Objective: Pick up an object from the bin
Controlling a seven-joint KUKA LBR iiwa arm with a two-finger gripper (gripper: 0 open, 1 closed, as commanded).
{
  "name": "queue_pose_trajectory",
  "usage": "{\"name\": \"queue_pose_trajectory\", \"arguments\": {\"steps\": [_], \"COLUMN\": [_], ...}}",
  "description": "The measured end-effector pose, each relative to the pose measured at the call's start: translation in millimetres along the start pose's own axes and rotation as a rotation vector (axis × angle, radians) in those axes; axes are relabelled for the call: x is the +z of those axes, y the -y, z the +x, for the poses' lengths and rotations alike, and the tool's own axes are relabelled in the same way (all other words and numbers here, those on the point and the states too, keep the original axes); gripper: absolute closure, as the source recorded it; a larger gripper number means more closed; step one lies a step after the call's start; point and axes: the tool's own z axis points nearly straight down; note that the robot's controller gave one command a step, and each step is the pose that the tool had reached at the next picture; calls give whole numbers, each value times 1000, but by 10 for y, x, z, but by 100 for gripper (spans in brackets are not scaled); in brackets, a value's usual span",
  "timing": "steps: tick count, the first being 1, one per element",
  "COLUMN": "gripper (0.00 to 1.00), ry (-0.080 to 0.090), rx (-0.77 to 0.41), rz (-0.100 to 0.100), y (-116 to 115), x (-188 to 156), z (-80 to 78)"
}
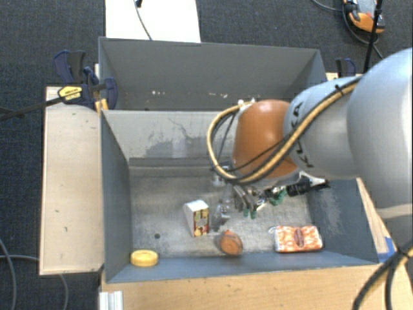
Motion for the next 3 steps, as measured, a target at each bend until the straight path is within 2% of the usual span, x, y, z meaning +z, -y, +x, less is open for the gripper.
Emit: {"name": "queue_pose_trajectory", "arguments": {"steps": [1,2,3], "gripper": [100,100,100], "ry": [2,2,-4], "rx": [153,154,136], "rz": [-3,-3,2], "y": [-611,-610,-647], "x": [-20,-20,-544], "z": [464,464,511]}}
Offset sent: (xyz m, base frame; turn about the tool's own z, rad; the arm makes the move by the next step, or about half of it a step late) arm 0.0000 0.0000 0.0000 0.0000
